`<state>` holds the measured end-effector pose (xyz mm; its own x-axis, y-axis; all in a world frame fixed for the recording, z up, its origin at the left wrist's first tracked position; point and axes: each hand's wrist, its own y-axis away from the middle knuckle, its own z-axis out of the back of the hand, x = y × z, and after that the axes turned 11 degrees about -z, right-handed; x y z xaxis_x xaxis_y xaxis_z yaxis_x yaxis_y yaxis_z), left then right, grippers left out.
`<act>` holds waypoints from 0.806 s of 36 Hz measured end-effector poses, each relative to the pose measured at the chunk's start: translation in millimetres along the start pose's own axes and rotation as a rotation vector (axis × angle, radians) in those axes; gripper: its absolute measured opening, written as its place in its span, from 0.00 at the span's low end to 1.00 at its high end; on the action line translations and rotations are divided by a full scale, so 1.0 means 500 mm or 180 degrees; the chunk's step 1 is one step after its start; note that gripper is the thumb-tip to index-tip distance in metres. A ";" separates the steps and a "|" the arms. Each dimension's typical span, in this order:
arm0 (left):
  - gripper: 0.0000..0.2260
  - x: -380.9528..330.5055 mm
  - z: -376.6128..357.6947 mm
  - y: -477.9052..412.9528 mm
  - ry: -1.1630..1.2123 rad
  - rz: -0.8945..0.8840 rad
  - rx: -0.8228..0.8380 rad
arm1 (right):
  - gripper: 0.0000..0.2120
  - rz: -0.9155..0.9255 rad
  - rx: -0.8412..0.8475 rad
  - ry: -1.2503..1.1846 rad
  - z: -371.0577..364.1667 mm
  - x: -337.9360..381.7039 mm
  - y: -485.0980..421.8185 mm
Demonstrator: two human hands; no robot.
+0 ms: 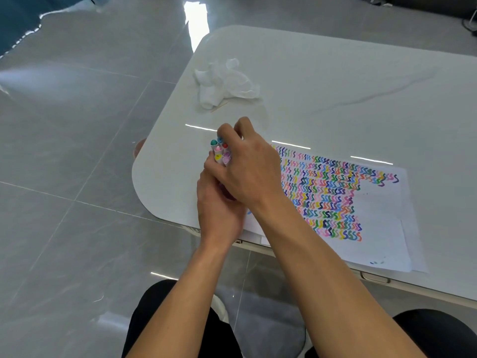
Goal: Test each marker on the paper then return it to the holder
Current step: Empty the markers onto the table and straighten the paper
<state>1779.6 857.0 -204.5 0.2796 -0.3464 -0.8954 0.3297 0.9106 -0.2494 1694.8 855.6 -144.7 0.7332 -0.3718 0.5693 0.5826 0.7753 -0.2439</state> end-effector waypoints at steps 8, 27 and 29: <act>0.37 -0.001 -0.003 0.001 -0.0033 0.0031 -0.0056 | 0.13 -0.0011 -0.0143 -0.0092 0.012 -0.008 -0.023; 0.43 0.011 -0.009 0.005 0.0298 0.0048 -0.0038 | 0.10 -0.0088 -0.0637 -0.0688 0.035 -0.012 -0.025; 0.43 0.012 -0.009 0.004 0.0397 0.0078 -0.0049 | 0.10 -0.0153 -0.0773 -0.0834 0.048 -0.010 -0.028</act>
<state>1777.8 858.0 -212.0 0.1727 -0.2942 -0.9400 0.3099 0.9221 -0.2317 1674.4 858.9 -125.4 0.6065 -0.2370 0.7589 0.7036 0.6045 -0.3735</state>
